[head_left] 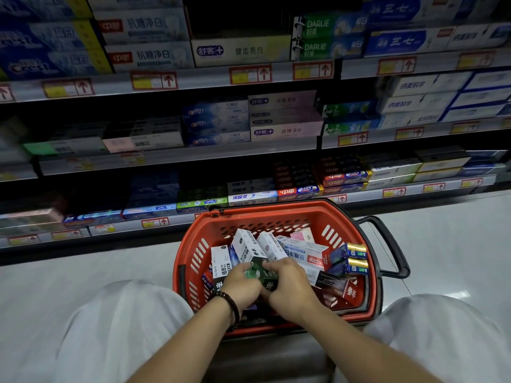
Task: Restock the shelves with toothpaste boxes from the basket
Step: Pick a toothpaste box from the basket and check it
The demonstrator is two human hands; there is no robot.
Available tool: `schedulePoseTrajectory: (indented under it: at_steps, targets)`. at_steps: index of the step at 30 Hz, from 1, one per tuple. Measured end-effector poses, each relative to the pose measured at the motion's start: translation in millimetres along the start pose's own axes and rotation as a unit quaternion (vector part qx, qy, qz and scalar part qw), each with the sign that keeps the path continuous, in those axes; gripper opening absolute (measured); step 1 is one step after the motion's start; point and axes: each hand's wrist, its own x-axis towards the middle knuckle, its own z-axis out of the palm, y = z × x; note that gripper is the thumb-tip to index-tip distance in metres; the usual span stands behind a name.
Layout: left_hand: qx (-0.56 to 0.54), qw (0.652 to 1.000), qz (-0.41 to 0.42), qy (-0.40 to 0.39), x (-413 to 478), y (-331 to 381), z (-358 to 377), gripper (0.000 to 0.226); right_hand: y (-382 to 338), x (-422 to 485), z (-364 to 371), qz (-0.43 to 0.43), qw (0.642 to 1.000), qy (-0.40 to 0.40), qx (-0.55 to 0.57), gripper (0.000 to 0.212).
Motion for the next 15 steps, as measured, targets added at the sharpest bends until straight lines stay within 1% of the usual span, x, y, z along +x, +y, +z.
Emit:
schedulePoseTrajectory:
  at_steps: [2, 4, 6, 8, 9, 10, 12, 13, 15]
  targets:
    - [0.017, 1.0, 0.009, 0.007, -6.8, 4.2, -2.0, 0.063, -3.4, -1.4, -2.5, 0.004, 1.0, 0.006, 0.022, 0.066]
    - [0.053, 0.998, 0.042, 0.017, -13.2, 5.8, -3.7, 0.053, -5.3, -1.6, -4.1, 0.002, 0.997, 0.009, 0.081, 0.06]
    - [0.136, 0.985, 0.103, 0.028, -21.1, 6.0, -5.0, 0.029, -9.2, -3.1, -6.6, -0.002, 0.991, 0.009, 0.131, 0.06]
    - [0.204, 0.964, 0.166, 0.039, -26.3, 2.5, -6.8, 0.016, -11.3, -3.5, -6.5, -0.015, 0.985, 0.016, 0.169, 0.063]
    - [0.214, 0.96, 0.176, 0.045, -27.4, 0.3, -8.5, 0.018, -11.9, -3.4, -5.6, -0.022, 0.98, 0.013, 0.197, 0.065]
    - [0.216, 0.96, 0.17, 0.059, -27.2, -2.6, -10.7, 0.025, -13.0, -3.8, -5.6, -0.022, 0.974, 0.006, 0.227, 0.067]
    - [0.221, 0.958, 0.148, 0.109, -26.1, -5.5, -15.3, 0.038, -15.5, -4.1, -5.1, -0.015, 0.959, -0.016, 0.282, 0.07]
    - [0.222, 0.957, 0.141, 0.125, -26.3, -5.7, -17.3, 0.039, -16.1, -3.6, -4.3, -0.01, 0.953, -0.025, 0.302, 0.071]
    - [0.212, 0.959, 0.14, 0.128, -25.9, -5.1, -20.1, 0.03, -18.0, -2.7, -4.3, 0.001, 0.946, -0.035, 0.323, 0.071]
